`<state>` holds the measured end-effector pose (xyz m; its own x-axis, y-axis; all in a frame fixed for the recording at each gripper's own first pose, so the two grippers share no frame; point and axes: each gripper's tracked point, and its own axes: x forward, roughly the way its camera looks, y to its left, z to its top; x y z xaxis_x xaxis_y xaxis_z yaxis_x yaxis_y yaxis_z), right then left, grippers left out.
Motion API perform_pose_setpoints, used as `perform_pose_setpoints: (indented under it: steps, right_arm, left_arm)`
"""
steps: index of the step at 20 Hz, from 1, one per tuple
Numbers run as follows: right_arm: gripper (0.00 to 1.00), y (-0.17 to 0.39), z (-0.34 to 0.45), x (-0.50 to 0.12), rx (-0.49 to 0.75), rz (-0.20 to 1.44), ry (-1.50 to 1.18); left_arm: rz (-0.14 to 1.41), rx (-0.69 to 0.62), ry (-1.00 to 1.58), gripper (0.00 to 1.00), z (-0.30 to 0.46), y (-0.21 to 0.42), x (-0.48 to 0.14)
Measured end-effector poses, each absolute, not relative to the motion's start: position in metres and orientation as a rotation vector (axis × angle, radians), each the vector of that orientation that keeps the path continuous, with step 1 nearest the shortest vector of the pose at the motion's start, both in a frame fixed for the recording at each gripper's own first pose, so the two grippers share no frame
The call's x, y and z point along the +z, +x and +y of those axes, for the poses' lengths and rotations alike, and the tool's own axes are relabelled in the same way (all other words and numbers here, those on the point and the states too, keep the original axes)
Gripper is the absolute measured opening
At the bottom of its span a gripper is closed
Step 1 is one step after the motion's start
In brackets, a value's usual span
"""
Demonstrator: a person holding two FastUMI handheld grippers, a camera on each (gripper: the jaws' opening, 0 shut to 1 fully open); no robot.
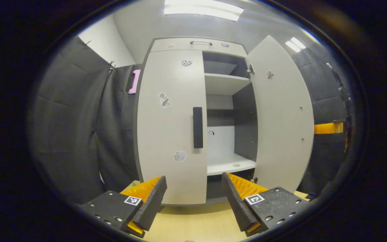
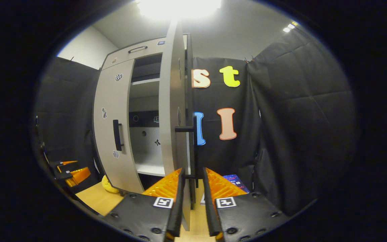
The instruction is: Open the right door of the double-door shoe cabinet with the right hand, and open the left door with the left hand.
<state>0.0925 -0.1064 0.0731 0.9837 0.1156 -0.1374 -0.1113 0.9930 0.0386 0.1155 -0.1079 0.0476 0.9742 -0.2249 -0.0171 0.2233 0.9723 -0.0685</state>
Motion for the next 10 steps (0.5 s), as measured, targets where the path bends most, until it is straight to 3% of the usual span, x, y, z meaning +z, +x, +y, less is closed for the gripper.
perform_pose_setpoints:
  steps: [3,10]
  right_arm:
    - [1.00,0.080,-0.115,0.074,0.060,0.105,-0.039]
    - [0.97,0.052,-0.126,0.045,-0.011,0.160,-0.039]
  left_arm:
    - [0.002,-0.232,-0.042,0.95,-0.115,0.143,0.064]
    - [-0.029,-0.226,-0.062,0.95,-0.126,0.215,0.100]
